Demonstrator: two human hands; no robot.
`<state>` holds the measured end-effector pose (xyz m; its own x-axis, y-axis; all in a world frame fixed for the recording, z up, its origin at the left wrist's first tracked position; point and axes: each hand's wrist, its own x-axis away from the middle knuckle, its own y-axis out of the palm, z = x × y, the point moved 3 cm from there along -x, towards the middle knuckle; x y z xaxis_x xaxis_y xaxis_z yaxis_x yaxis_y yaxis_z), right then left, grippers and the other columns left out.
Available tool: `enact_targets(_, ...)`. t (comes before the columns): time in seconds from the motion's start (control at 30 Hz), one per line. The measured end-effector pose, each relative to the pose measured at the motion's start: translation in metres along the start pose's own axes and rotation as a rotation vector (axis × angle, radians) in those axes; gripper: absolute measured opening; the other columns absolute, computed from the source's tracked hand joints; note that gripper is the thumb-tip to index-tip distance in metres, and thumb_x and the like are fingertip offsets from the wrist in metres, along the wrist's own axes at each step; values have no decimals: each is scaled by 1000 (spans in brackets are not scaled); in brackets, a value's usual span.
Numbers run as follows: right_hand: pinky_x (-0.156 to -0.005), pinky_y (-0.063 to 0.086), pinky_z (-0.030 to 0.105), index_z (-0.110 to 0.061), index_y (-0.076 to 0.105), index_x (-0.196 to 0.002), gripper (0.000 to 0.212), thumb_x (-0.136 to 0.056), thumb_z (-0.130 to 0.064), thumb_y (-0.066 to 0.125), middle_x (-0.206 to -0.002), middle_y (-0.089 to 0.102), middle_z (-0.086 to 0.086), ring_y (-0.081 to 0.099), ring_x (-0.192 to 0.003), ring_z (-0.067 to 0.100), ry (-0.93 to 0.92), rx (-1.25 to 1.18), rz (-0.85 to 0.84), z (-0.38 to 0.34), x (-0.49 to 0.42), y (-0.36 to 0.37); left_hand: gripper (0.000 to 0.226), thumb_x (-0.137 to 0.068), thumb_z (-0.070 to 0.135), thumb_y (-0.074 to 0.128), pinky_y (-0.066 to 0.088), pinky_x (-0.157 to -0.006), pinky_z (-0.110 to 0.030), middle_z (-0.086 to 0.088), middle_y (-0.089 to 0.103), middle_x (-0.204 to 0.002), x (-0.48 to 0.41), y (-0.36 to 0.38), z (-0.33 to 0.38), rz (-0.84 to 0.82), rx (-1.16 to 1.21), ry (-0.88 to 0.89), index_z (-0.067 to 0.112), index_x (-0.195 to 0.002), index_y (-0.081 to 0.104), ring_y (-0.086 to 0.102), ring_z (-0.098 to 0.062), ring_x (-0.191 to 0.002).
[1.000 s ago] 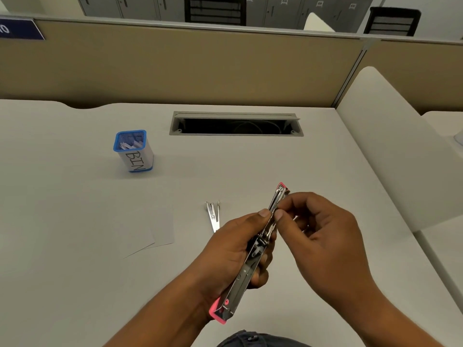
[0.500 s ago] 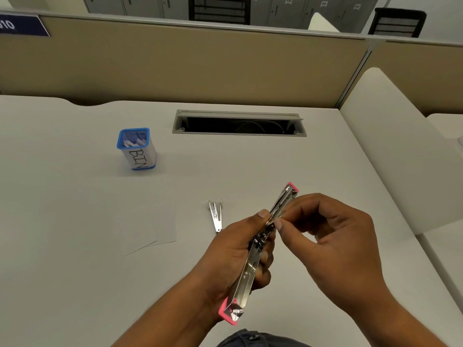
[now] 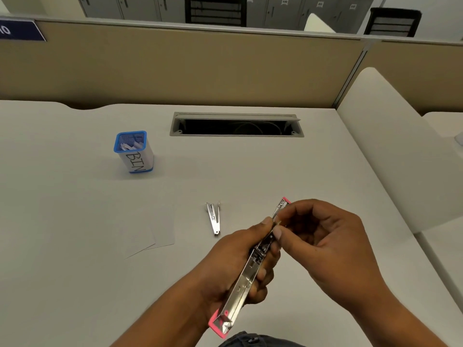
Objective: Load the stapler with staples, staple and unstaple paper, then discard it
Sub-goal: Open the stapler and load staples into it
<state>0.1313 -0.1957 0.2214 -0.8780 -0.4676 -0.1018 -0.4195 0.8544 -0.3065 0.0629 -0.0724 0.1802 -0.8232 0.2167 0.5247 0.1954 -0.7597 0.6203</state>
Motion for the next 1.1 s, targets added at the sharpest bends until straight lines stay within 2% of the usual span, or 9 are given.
enact_targets(0.2,-59,53,10,-26,74,-76,21,-72,-8,84,-72,73,-12,71,-67,8,-171,152,62,-7,11,5,36,-85,40,66,36,-33,-14,-3,52,-45,-6,1,-6,79,160,9,9,-67,64,45,-10,-29)
enact_targets(0.3,-59,52,11,-20,74,-74,18,-68,-6,85,-69,69,-15,68,-64,5,-338,226,16,-11,18,13,34,-85,38,69,41,-47,-23,-8,52,-56,-12,-4,-9,160,222,31,6,-79,62,49,-17,-48)
enact_targets(0.47,-64,57,19,-20,78,-91,16,-75,-20,81,-80,74,-14,72,-72,7,-323,166,-110,-10,18,13,34,-75,41,75,42,-42,-21,-6,54,-46,-14,-17,-8,195,188,31,7,-69,71,48,-14,-38)
enact_targets(0.53,-65,57,17,-21,77,-92,16,-77,-15,80,-82,75,-12,72,-72,8,-291,125,-103,-4,11,6,38,-80,44,71,36,-32,-16,-3,50,-44,-13,-22,-7,126,128,-13,6,-74,68,43,-10,-28)
enact_targets(0.67,-63,57,19,-20,75,-86,31,-83,10,68,-84,77,-3,72,-67,9,-35,54,110,38,-31,-34,39,-91,44,56,32,-31,-14,2,48,-49,-15,-29,-7,-25,58,-65,16,-113,73,41,-5,-29)
enact_targets(0.77,-71,62,31,-20,74,-85,27,-86,6,65,-81,76,-1,72,-69,12,185,190,221,90,-60,-70,34,-90,40,59,33,-30,-13,-2,48,-48,-20,-33,-12,-36,83,-93,15,-111,70,41,-8,-27)
enact_targets(0.87,-81,61,40,-18,75,-89,20,-86,1,68,-83,75,3,71,-74,17,320,345,240,141,-71,-92,28,-95,36,54,31,-30,-14,-3,48,-49,-23,-36,-15,-78,92,-81,28,-115,71,41,-9,-28)
enact_targets(1.03,-71,45,11,-15,76,-97,19,-83,-2,70,-99,76,4,64,-73,9,353,634,124,196,-75,-98,39,-95,37,53,36,-32,-15,-2,49,-51,-26,-39,-18,-213,81,-67,37,-134,55,45,-7,-30)
enact_targets(1.1,-75,44,12,-14,76,-101,23,-82,-2,71,-103,76,4,65,-77,11,363,688,75,208,-76,-93,45,-94,39,54,36,-31,-15,-1,50,-52,-27,-37,-19,-287,112,-93,35,-139,51,48,-6,-31)
